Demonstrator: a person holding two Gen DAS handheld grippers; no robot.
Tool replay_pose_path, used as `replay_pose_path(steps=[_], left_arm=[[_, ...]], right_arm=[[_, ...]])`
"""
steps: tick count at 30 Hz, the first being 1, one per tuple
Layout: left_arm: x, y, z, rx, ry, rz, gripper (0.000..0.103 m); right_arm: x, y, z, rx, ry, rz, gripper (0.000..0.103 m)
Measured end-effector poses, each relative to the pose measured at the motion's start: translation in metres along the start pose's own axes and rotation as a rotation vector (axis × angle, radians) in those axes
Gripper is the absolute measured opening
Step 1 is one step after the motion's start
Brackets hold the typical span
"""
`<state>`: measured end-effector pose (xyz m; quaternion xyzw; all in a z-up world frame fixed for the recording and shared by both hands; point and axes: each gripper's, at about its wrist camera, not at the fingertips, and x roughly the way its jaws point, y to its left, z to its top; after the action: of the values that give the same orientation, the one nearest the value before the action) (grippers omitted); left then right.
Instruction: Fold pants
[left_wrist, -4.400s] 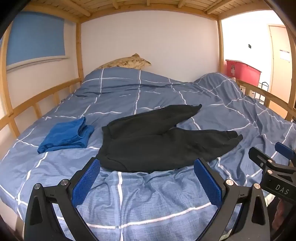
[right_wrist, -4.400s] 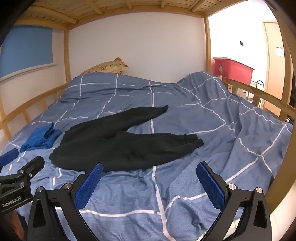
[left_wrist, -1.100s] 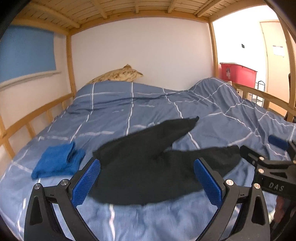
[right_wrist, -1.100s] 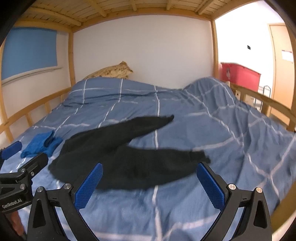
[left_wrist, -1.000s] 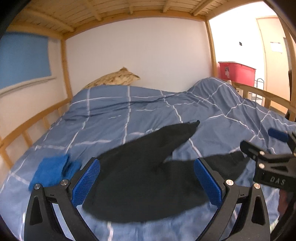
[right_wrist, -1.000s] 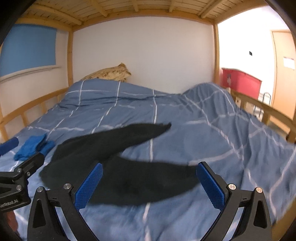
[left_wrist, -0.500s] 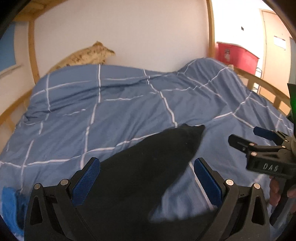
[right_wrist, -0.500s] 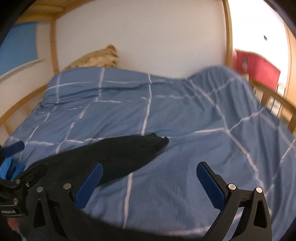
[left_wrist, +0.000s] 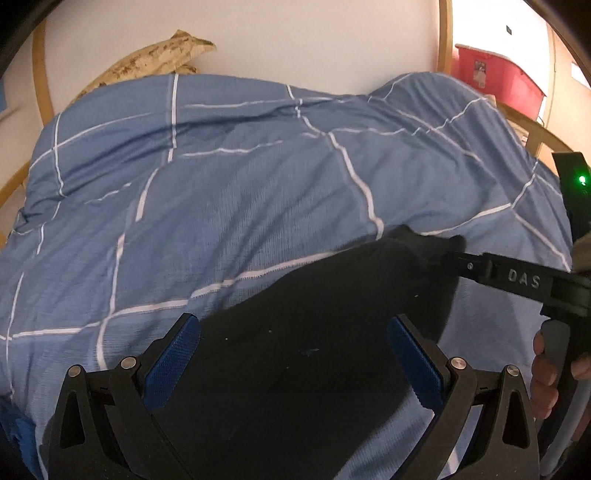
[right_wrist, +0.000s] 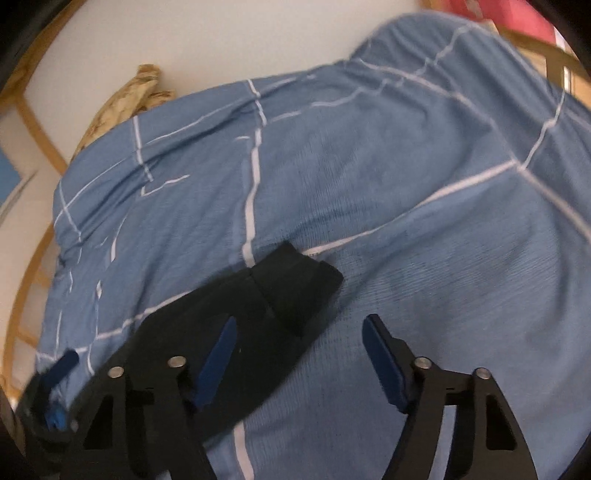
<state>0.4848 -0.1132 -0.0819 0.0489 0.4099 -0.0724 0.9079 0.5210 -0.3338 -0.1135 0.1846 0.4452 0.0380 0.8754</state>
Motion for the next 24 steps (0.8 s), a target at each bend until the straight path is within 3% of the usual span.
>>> replay_pose_path(steps=[2,4,6,7,8,9,15,18,24], left_arm=[[0.008,0.000,-0.002,-0.004,0.014,0.003,0.103],[0.014,0.001,-0.004,-0.014,0.027,-0.002,0.103],[0.019,0.000,-0.005,-0.021,0.037,-0.009,0.103],[0.020,0.000,-0.006,-0.020,0.041,-0.010,0.103],[0.021,-0.001,-0.006,-0.017,0.042,-0.011,0.103],[0.021,-0.002,-0.008,-0.011,0.042,-0.010,0.103],[0.013,-0.012,-0.008,0.024,0.022,-0.018,0.103],[0.013,-0.019,-0.008,0.025,0.029,-0.035,0.103],[0.017,-0.024,-0.012,0.001,0.082,-0.046,0.103]], right_arm=[[0.012,-0.003,-0.001,0.026,0.022,-0.014,0.068],[0.022,-0.007,-0.001,0.054,0.044,0.003,0.058],[0.030,-0.009,-0.005,0.067,0.070,0.040,0.039],[0.032,-0.010,-0.006,0.068,0.079,0.053,0.035],[0.032,-0.010,-0.007,0.066,0.079,0.069,0.022],[0.031,-0.008,-0.008,0.054,0.080,0.087,0.015],[-0.014,-0.006,-0.007,0.024,-0.052,0.095,0.014],[-0.028,-0.009,-0.004,-0.017,-0.081,0.018,0.014],[-0.008,-0.031,-0.010,0.030,0.020,-0.046,0.014]])
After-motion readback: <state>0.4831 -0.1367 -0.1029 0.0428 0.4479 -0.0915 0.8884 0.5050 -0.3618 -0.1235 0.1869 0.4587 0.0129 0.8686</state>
